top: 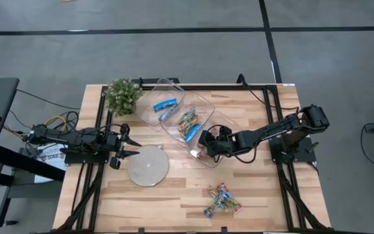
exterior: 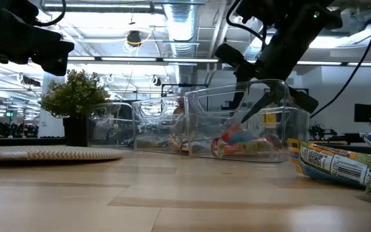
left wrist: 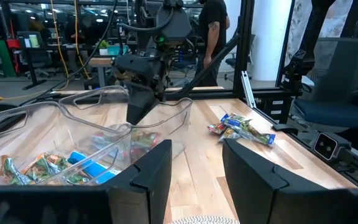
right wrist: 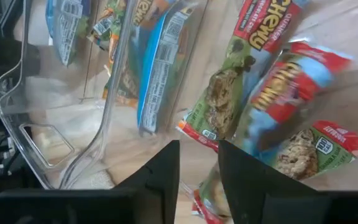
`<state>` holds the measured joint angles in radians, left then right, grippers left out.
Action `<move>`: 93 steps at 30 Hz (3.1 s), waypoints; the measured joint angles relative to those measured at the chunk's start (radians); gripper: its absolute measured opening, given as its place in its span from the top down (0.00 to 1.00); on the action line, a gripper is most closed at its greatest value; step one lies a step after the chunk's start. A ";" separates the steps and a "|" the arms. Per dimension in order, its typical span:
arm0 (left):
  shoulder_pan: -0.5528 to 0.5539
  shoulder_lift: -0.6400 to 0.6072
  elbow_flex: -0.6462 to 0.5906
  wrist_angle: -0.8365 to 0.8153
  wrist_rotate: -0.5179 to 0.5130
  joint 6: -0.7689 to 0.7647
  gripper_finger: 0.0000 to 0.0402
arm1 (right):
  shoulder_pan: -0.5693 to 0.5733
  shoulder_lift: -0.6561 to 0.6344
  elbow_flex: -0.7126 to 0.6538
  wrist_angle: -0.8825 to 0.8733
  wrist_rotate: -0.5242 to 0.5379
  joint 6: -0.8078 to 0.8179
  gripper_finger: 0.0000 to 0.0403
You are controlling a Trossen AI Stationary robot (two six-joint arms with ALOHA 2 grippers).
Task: Pick and place Granola Bars by type
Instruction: Put the red granola bar into the bottom transparent bin
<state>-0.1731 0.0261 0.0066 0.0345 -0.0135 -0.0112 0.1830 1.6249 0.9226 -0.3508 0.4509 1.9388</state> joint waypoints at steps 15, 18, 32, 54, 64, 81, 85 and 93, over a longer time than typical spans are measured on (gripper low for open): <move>0.000 0.000 0.000 0.000 0.000 0.000 0.66 | 0.077 -0.114 0.001 -0.099 0.091 -0.039 0.73; 0.000 0.000 0.000 0.000 0.000 0.000 0.66 | 0.121 -0.159 0.001 -0.112 0.117 -0.106 0.73; 0.000 0.000 0.000 0.000 0.000 0.000 0.66 | 0.393 -0.306 0.001 -0.109 0.101 -0.464 0.73; 0.000 0.000 0.000 0.000 0.000 0.000 0.66 | 0.609 -0.305 0.001 -0.243 -0.184 -0.532 0.55; 0.000 0.000 0.000 0.000 0.000 0.000 0.66 | 0.647 -0.159 0.002 -0.186 -0.257 -0.553 0.42; 0.000 0.000 0.000 0.000 0.000 0.000 0.66 | 0.576 0.068 0.002 -0.071 -0.406 -0.658 0.44; 0.000 0.000 0.000 0.000 0.000 0.000 0.66 | 0.538 0.066 0.002 -0.077 -0.404 -0.700 0.44; 0.000 0.000 0.000 0.000 0.000 0.000 0.66 | 0.508 0.089 0.002 -0.065 -0.431 -0.739 0.44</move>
<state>-0.1730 0.0261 0.0063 0.0346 -0.0139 -0.0109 0.6909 1.7140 0.9249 -0.4161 0.0203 1.1994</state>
